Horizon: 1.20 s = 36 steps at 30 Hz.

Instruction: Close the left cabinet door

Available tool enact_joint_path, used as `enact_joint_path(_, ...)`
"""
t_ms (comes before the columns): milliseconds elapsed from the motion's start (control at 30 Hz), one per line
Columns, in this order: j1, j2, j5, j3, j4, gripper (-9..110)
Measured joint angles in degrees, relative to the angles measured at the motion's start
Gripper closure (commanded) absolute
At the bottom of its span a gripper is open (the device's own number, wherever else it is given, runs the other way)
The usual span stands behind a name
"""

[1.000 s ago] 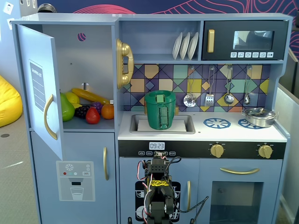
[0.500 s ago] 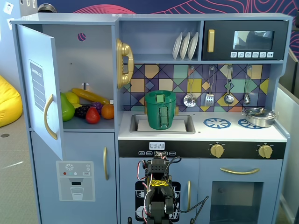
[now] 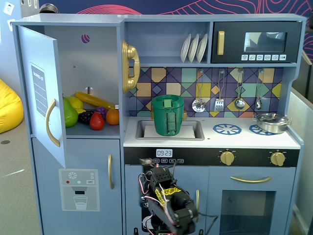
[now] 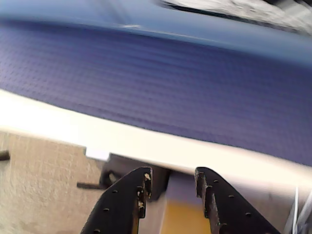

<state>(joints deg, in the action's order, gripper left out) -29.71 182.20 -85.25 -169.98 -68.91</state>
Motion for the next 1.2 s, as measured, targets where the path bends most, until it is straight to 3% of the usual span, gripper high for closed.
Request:
enact_joint_path(267,-28.65,-1.85,-0.09,12.74,11.25,102)
enact_joint_path(567,-50.89,-13.8,-4.31,33.31,21.18,102)
enact_joint_path(800,-60.73,-29.53,-9.05,50.8,25.93,102)
enact_joint_path(1200,-67.06,-50.19,-15.38,72.25,26.37,102)
